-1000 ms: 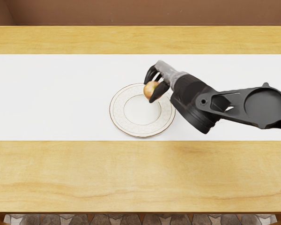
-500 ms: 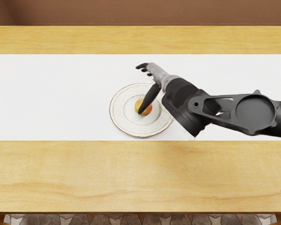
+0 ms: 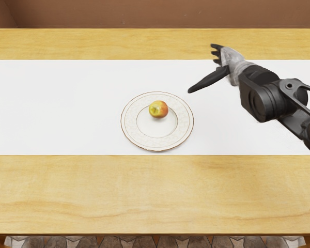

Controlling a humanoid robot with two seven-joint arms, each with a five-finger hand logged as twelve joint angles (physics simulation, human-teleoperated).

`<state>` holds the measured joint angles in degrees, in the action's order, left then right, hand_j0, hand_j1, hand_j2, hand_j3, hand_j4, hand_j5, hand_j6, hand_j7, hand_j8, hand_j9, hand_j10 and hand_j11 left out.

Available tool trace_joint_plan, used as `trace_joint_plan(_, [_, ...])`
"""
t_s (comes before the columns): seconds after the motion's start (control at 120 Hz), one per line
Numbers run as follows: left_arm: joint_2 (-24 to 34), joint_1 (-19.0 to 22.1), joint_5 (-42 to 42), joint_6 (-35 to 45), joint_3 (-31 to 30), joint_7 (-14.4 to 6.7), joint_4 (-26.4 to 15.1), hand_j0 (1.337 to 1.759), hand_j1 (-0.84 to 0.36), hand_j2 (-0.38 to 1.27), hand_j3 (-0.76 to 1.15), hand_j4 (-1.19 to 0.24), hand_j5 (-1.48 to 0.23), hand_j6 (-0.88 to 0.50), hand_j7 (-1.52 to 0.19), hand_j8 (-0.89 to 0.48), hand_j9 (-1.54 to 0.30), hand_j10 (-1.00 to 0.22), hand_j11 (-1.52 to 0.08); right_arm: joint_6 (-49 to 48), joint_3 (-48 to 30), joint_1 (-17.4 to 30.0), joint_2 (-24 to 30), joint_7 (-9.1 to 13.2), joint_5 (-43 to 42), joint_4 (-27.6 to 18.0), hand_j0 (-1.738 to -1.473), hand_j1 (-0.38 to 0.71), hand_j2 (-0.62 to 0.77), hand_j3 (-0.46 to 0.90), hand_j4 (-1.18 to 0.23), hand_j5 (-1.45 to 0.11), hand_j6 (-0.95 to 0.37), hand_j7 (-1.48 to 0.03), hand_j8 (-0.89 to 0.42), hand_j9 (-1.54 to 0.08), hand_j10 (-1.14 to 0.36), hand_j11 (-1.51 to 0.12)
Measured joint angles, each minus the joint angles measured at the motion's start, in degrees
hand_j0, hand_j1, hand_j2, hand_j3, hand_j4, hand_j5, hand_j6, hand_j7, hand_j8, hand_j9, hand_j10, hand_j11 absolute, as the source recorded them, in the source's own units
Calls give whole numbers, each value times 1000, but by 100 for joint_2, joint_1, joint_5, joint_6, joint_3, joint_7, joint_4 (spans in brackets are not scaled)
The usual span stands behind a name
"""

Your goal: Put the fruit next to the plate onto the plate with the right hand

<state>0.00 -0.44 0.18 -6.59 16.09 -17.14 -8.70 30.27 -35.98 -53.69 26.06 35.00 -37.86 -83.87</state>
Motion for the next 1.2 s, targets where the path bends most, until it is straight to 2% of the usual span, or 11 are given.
trace_joint_plan(0.1, [0,0,-1,0,0,0,0,1658,336,2,0,-11,-14,-11,-14,-11,-14,-11,-14,-1100,-830,578,47,0,9,2,-1658,-342,5,0,-8,-13,-5,-12,-4,-12,-5,-12])
trace_joint_plan(0.225, [0,0,0,0,0,0,0,1658,336,2,0,-11,-14,-11,-14,-11,-14,-11,-14,-3270,-2506,1620,62,0,377,78,-1658,-345,3,0,-4,-7,-3,-6,-2,-7,-3,-7])
trace_joint_plan(0.333, [0,0,-1,0,0,0,0,1658,336,2,0,-11,-15,-11,-15,-11,-14,-11,-14,-5142,-3415,2044,68,0,1078,572,-1658,-347,2,0,-2,-4,-1,-4,-1,-4,-1,-4])
trace_joint_plan(0.425, [0,0,-1,0,0,0,0,1658,336,2,0,-11,-14,-11,-14,-11,-14,-11,-14,-5953,-3780,2212,72,0,1676,1144,-1658,-348,1,0,-1,-3,0,-2,0,-2,-1,-2])
trace_joint_plan(0.533, [0,0,-1,0,0,0,0,1658,336,2,0,-11,-14,-11,-14,-11,-14,-11,-14,-6324,-3991,2359,88,0,2377,1801,-1658,-348,1,0,0,-1,0,-1,0,-1,0,-1])
trace_joint_plan(0.683, [0,0,0,0,0,0,0,1658,336,2,0,-11,-14,-11,-14,-11,-14,-11,-14,-6480,-4105,2565,265,0,3111,2247,-1658,-349,1,0,0,-1,1,-1,1,-1,1,-1])
trace_joint_plan(0.983, [0,0,0,0,1,0,0,1658,336,2,0,-11,-14,-11,-14,-11,-14,-11,-14,-6525,-4579,3220,816,0,3766,2410,-1658,-349,1,0,0,0,3,0,2,0,1,0])
trace_joint_plan(1.2, [0,0,0,0,1,0,0,1658,336,2,0,-11,-14,-11,-14,-11,-14,-11,-14,-6528,-4634,3312,857,0,3815,2372,-1658,-349,1,0,0,0,3,0,2,0,2,0])
